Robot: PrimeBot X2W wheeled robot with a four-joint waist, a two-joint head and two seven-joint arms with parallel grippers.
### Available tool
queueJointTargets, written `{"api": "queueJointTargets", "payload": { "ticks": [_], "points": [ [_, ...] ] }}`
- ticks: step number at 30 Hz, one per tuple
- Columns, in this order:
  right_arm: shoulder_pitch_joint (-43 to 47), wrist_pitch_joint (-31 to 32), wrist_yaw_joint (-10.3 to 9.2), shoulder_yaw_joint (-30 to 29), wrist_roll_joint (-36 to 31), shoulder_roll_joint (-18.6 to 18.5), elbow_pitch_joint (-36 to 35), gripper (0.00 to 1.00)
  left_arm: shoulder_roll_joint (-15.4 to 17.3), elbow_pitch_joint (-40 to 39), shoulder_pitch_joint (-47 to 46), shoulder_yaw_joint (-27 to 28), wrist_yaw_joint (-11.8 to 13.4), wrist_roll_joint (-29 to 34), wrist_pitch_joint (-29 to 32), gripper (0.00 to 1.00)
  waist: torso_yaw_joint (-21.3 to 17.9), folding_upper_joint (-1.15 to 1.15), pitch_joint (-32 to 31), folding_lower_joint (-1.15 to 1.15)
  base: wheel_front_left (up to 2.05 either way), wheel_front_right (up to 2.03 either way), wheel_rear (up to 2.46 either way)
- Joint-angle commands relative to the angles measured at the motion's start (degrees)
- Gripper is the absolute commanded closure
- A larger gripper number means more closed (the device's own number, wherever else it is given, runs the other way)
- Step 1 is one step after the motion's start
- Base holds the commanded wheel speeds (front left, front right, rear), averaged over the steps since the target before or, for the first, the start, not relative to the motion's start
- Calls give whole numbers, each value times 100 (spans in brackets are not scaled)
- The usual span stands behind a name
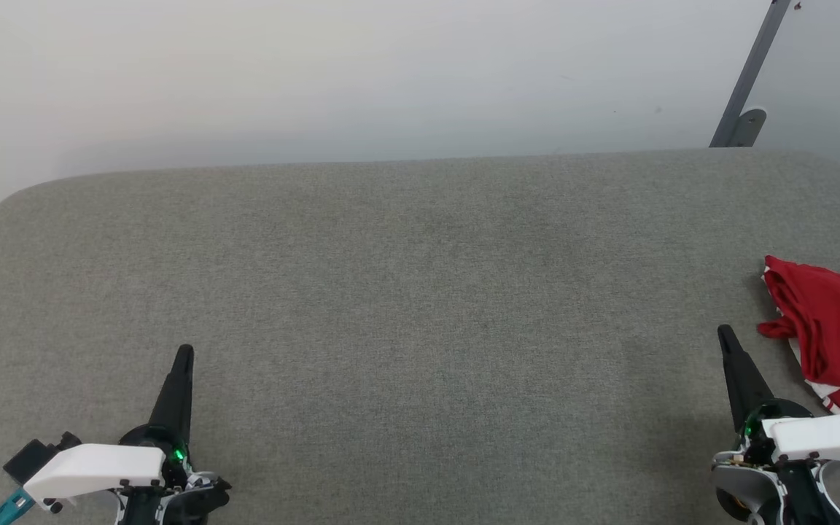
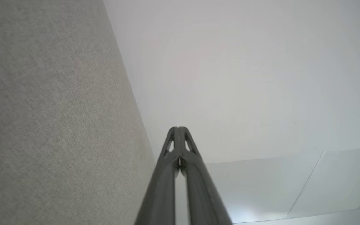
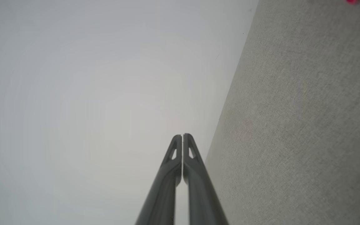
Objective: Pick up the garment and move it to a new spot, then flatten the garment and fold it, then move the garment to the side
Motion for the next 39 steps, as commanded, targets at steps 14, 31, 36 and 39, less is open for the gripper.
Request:
{"api": "queueJointTargets", "payload": {
  "ticks": [14,31,36,39],
  "points": [
    [-155,147,1,-54,505,101,52,100,-41,80,-203,121,3,-532,190,100,-44,0,9,0,0,0,0],
    [-146,167,1,-57,584,113,60,100,-72,91,-228,164,3,-592,238,100,-54,0,11,0,0,0,0],
    [-146,167,1,-56,585,113,60,100,-79,91,-230,174,3,-579,234,100,-54,0,11,0,0,0,0],
    [-146,166,1,-55,585,113,60,100,-83,92,-230,178,3,-572,239,100,-54,0,11,0,0,0,0]
  ]
}}
